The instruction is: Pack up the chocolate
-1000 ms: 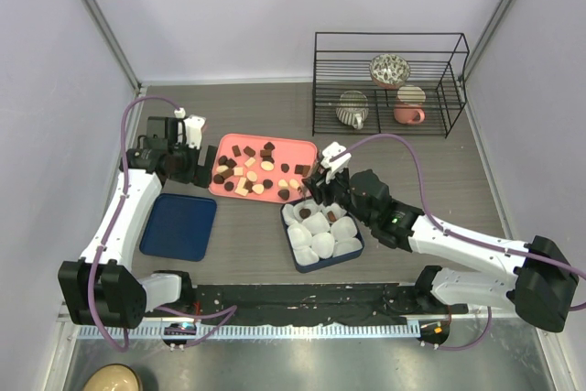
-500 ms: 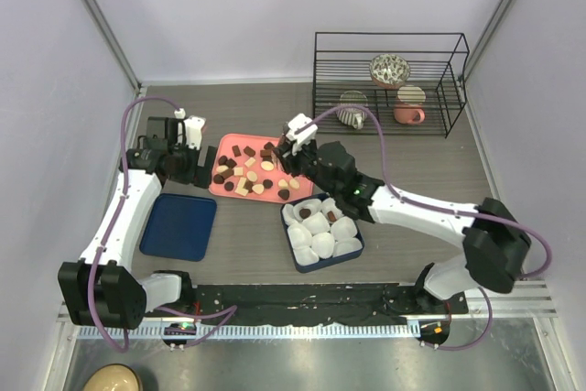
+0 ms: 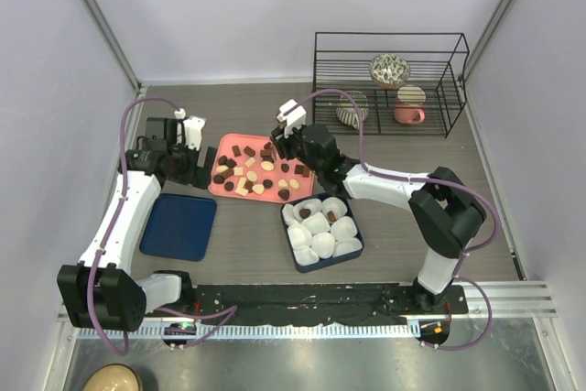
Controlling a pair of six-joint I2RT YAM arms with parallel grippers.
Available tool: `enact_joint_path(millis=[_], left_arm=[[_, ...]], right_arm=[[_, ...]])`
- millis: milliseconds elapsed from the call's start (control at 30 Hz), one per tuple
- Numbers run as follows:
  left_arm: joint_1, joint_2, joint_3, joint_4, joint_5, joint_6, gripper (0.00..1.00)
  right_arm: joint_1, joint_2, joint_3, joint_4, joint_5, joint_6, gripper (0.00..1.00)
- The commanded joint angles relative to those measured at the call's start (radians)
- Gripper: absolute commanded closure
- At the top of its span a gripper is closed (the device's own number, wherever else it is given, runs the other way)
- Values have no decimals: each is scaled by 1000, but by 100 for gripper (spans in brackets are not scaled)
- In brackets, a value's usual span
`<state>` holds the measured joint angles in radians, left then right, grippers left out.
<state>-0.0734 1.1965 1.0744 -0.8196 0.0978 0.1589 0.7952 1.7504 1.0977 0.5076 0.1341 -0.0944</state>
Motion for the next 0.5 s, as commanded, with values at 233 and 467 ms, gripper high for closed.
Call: enact_joint_path(millis=[233, 467], left_arm=[[3, -21, -11, 22, -6, 27, 6], [4, -23, -14, 22, -7, 28, 6]], right_arm=[[-21, 20, -7, 85, 4, 28, 50], [-27, -3, -51, 83, 16, 33, 50]])
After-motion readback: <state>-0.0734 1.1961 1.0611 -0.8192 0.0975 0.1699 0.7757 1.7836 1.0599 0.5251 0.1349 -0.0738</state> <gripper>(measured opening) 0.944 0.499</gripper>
